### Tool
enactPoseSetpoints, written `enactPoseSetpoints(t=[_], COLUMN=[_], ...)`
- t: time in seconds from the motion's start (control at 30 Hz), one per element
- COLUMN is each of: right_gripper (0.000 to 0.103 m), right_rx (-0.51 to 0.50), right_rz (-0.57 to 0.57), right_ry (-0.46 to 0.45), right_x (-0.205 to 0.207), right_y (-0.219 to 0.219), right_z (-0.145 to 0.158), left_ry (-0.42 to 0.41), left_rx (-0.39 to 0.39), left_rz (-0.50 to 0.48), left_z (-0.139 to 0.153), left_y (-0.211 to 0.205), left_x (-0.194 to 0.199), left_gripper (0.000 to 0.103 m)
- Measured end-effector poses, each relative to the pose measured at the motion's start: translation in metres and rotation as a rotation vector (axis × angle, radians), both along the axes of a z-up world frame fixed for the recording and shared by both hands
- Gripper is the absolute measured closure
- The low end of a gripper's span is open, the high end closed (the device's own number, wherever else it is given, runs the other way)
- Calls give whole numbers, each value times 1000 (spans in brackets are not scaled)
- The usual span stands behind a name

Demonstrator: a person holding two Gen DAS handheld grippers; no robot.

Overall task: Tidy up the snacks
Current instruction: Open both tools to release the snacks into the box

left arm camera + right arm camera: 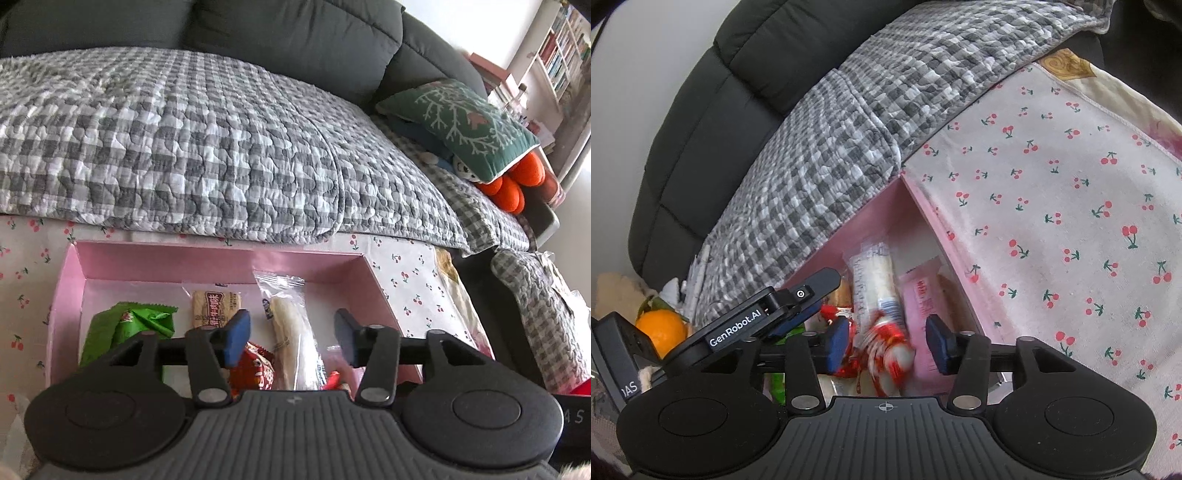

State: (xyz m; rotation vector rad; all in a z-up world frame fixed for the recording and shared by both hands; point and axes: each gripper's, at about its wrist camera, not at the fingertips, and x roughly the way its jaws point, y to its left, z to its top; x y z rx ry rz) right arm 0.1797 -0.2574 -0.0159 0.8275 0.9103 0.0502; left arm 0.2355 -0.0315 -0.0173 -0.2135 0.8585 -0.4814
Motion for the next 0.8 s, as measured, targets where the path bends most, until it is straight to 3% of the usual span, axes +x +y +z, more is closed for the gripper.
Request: enactPoseSetpoints(t=[0.43,0.8], right_gripper=[28,20], right_rx=[5,-15], right_rz=[6,19], right_ry=[-33,-79], right_x=[-12,-30], right_y=[-4,-6], right_z=[11,29], left_ry=[-15,-26], left_rx=[32,55], left_rz=[44,76], left_z=[17,31], left_y=[19,36], left_x=[-15,-46], left_gripper=[25,6])
